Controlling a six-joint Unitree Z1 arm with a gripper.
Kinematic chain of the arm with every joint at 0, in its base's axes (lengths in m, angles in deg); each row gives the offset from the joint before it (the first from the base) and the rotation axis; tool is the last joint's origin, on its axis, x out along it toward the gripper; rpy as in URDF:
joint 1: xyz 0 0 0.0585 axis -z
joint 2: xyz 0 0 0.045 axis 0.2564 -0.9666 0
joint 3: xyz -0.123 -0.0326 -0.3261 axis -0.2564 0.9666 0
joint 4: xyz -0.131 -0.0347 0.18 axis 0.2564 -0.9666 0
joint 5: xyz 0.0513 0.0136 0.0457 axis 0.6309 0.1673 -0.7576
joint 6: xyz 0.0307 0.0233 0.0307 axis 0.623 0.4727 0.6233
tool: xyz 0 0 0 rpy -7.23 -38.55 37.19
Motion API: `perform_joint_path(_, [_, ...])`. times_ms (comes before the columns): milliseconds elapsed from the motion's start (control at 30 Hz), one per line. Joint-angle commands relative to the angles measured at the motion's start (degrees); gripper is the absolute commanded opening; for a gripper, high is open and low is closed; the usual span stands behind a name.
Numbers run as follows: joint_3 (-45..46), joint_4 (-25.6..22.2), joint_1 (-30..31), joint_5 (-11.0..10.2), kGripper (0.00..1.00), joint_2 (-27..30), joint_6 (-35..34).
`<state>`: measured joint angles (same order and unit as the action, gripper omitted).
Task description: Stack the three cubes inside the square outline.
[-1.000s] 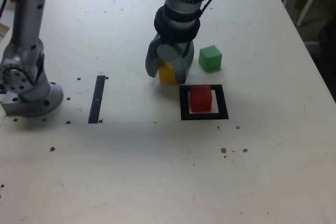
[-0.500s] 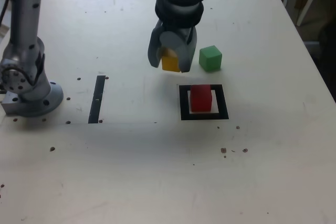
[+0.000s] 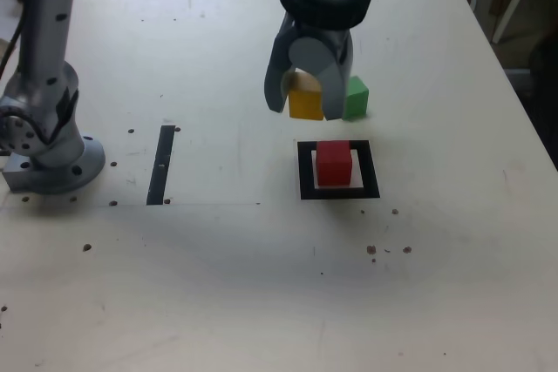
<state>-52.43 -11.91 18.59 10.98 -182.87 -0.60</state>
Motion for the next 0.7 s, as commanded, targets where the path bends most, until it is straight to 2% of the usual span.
perform_joint_path(0, [-0.84, -0.14, 0.21, 0.58, 0.31, -1.28, -0.87])
perform_joint_path(267, [-2.84, 0.23, 0.90, 2.14, 0.31, -4.03, -3.95])
perform_joint_path(667, [-4.92, 0.26, 1.80, 3.75, 0.31, -6.42, -4.59])
